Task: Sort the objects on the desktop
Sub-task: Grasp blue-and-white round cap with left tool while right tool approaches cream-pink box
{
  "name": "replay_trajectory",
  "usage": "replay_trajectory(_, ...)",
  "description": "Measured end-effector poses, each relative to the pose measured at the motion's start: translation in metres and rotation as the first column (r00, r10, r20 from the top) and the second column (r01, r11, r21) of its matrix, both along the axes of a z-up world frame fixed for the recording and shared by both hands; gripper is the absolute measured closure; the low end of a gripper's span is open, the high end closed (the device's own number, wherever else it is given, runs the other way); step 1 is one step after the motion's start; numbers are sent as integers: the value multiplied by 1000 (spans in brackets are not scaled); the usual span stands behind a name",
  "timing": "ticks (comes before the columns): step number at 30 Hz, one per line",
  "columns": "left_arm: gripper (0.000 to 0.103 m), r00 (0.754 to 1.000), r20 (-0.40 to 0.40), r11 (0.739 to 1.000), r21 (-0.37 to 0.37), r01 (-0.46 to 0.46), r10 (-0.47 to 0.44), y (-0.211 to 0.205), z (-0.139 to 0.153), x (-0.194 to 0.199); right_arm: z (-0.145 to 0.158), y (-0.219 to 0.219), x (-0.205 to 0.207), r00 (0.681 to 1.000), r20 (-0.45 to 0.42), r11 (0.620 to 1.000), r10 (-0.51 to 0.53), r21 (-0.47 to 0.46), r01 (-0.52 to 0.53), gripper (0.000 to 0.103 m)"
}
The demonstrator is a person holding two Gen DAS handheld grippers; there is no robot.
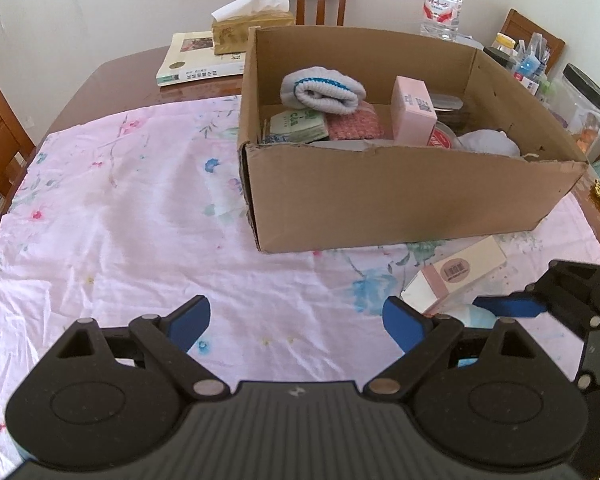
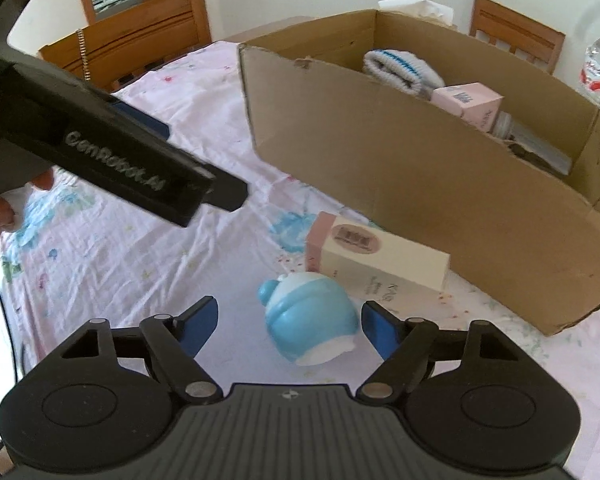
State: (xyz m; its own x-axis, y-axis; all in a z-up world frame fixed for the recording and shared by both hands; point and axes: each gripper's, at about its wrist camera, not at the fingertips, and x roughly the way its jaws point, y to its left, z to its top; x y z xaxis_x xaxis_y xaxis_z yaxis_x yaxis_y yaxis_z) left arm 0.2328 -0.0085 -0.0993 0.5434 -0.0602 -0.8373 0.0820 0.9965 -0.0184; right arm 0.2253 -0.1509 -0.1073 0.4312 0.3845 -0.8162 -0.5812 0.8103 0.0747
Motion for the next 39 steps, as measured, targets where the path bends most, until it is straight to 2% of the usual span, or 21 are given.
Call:
replay_trajectory(5,10,1000,0,1000,-6,12,-12,-4,1,-1,3,4,-8,998,-18,998,52,44,-52,20)
replay_trajectory(8,10,1000,2,1000,-16,21,-21,-8,2,-3,5,5,-13,998,-2,998,57,23,-57,20)
replay_trajectory(13,10,998,3,997,-41,65,-65,-19,3,-10,6,-8,-17,1000,2,1000,23,-5,-23,18)
replay_trajectory(21,10,984,-6,981,-74,178,-179,-49,-2,-22,6,-45,-28,999,5,997,-51,-65,51,7)
replay_trajectory(32,10,950,-9,950,-28,311,-311,-81,-19,-29,2,-72,-33,992,2,986,-123,-109,123,5)
replay_trajectory(37,14,943,-1,943,-14,333,-333,-83,-24,-28,2,-78,-35,991,5,983,-136,-121,135,5)
replay_trajectory(39,23,942,-9,942,-19,336,-336,-82,-26,-27,2,-80,-35,989,6,982,-145,-125,144,5)
